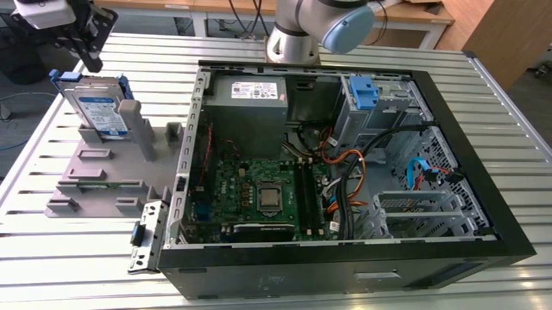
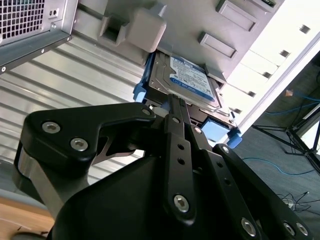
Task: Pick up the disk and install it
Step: 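Reach for the disk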
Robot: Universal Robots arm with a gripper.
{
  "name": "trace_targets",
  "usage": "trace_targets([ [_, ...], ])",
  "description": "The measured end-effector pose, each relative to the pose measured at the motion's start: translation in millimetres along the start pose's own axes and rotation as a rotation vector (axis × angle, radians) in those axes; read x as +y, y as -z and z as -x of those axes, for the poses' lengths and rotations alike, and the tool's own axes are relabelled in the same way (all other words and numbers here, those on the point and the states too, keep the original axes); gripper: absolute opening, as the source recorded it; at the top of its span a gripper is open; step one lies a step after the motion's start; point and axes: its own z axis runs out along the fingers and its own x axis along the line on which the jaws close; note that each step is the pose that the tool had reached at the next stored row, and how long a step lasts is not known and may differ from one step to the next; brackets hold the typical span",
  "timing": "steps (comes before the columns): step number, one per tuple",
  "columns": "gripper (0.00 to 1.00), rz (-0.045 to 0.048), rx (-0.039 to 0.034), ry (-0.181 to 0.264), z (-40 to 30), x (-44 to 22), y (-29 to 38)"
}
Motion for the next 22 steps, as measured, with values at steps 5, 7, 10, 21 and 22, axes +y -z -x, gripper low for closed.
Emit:
trace_targets([
  [5,0.11,-0.0001,0.0001,0.0,-5.8,1.3,-4.3],
  [7,0.11,0.0001,-0.0001,0.0,-7.5,1.5,-5.6],
  [10,0.11,-0.0001,0.0001,0.0,-7.8,1.4,-5.9],
  [21,0.11,-0.0008,0.0192,-0.001,-7.9,1.4,-6.7],
  [22,0.11,-0.0009,0.0193,-0.001,-7.9,1.4,-6.7],
])
